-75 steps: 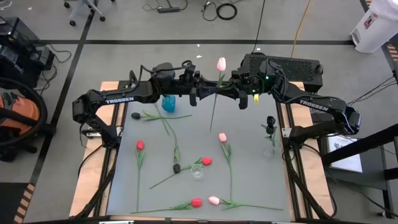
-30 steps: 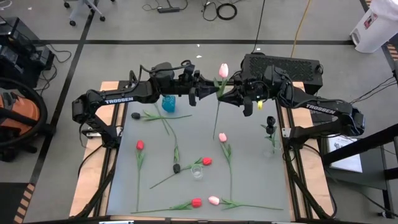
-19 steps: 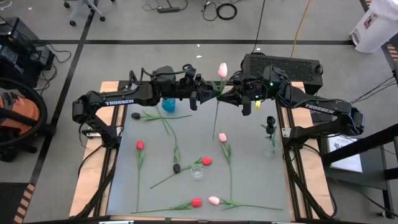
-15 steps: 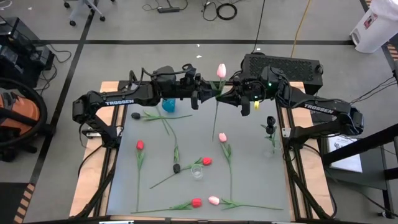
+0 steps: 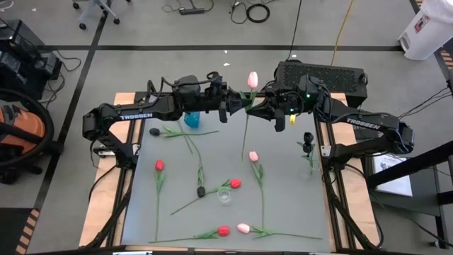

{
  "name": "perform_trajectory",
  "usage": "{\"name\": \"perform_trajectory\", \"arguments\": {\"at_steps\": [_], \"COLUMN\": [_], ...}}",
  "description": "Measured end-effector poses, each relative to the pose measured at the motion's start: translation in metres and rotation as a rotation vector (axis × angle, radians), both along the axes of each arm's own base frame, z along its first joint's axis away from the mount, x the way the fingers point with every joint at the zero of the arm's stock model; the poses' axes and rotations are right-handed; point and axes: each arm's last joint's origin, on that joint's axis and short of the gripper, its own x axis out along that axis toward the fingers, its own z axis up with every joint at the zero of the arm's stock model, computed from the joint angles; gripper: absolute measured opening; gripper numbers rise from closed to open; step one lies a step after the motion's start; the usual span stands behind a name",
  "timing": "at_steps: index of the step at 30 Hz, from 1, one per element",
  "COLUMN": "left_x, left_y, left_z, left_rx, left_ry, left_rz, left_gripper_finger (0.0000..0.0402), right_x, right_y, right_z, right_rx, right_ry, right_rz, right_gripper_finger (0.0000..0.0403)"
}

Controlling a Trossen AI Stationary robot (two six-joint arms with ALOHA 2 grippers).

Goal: Sort flowers into vase by color
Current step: Put pink flower into the blue vase

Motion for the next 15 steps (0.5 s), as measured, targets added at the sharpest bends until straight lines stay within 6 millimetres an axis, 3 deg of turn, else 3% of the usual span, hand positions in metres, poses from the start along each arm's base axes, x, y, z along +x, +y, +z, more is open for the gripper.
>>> {"name": "perform_trajectory", "arguments": {"at_steps": [6, 15], "left_x": [0.0, 0.0001], "left_y": [0.0, -0.0002], "left_z": [-0.0001, -0.0002], "left_rx": [0.0, 0.018], "left_ry": [0.001, 0.001], "left_rz": [0.0, -0.006], "left_gripper_finger": [0.0134, 0.0039], "right_x": [0.0, -0.0001], "right_y": [0.0, -0.0002], "right_z": [0.0, -0.0002], "right_rx": [0.0, 0.001], "right_ry": [0.0, 0.002], "right_rz": [0.0, -0.002], "right_gripper_finger": [0.0, 0.0]}}
